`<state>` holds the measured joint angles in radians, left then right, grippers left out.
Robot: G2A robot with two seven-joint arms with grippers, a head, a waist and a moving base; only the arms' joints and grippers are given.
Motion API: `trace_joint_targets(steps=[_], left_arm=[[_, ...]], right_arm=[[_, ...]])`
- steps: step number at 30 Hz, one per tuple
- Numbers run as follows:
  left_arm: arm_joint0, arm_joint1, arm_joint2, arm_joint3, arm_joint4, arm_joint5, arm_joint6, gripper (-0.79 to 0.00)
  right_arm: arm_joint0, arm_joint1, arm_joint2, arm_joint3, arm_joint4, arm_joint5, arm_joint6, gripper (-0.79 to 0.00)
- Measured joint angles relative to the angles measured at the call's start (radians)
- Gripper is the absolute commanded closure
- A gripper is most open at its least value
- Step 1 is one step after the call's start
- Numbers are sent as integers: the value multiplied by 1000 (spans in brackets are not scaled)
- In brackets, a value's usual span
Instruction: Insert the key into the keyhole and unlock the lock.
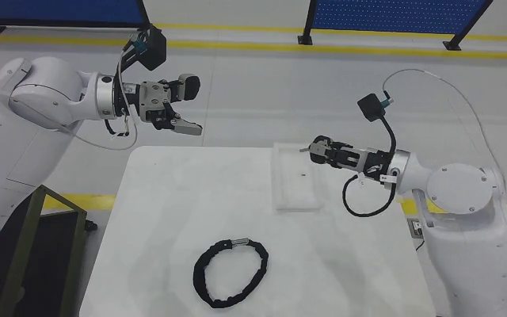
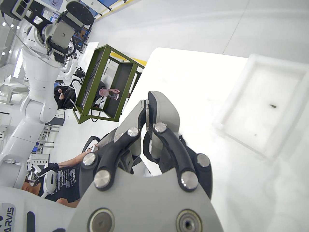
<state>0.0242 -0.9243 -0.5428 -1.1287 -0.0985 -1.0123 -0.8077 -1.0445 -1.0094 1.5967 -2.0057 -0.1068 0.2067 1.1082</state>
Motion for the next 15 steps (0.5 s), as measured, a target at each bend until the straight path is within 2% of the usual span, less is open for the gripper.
trace_joint_targets(steps=[6,15], left_arm=[[0,0,0,0,0,0,0,-785],[0,0,0,0,0,0,0,-785]], right_arm=[[-53,11,81,-15,32,-12,6,0],[-54,11,83,-14,36,-12,4,0]])
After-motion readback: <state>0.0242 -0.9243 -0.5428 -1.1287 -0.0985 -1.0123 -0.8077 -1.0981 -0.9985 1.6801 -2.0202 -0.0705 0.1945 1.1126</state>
